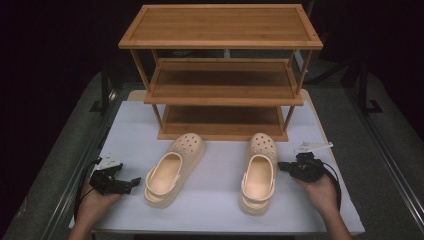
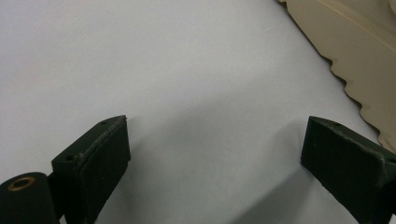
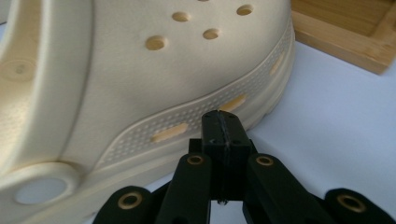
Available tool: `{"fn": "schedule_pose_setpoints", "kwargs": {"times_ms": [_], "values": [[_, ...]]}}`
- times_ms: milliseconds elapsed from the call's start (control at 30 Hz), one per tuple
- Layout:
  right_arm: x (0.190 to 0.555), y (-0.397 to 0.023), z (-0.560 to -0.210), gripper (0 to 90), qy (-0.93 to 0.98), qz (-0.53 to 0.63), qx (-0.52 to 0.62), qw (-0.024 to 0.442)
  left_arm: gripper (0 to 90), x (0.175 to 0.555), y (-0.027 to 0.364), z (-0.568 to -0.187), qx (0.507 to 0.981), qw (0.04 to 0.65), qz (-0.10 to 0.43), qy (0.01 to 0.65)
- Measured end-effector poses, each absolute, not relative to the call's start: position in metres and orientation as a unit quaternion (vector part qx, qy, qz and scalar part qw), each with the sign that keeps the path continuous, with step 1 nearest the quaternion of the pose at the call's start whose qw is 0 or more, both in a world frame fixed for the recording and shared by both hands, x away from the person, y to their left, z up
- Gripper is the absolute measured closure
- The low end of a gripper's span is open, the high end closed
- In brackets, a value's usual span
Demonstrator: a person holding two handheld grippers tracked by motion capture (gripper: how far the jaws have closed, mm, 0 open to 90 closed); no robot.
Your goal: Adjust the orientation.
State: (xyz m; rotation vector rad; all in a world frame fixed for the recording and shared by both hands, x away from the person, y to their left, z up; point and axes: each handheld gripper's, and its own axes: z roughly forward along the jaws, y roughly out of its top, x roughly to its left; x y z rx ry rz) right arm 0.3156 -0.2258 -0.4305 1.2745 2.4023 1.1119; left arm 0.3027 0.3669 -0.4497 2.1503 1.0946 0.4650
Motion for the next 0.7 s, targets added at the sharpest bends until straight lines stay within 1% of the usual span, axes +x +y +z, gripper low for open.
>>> {"fn": "schedule_pose_setpoints", "kwargs": {"times_ms": [300, 700], "values": [[0.327, -0.21, -0.431, 89.6, 0.817, 0.391, 0.415, 0.082, 7.3, 0.303, 0.367, -0.45, 0.826, 0.334, 0.178, 0.419], [0.341, -0.176, -0.43, 89.6, 0.827, 0.398, 0.39, 0.073, 7.3, 0.303, 0.367, -0.45, 0.825, 0.335, 0.178, 0.419]]}}
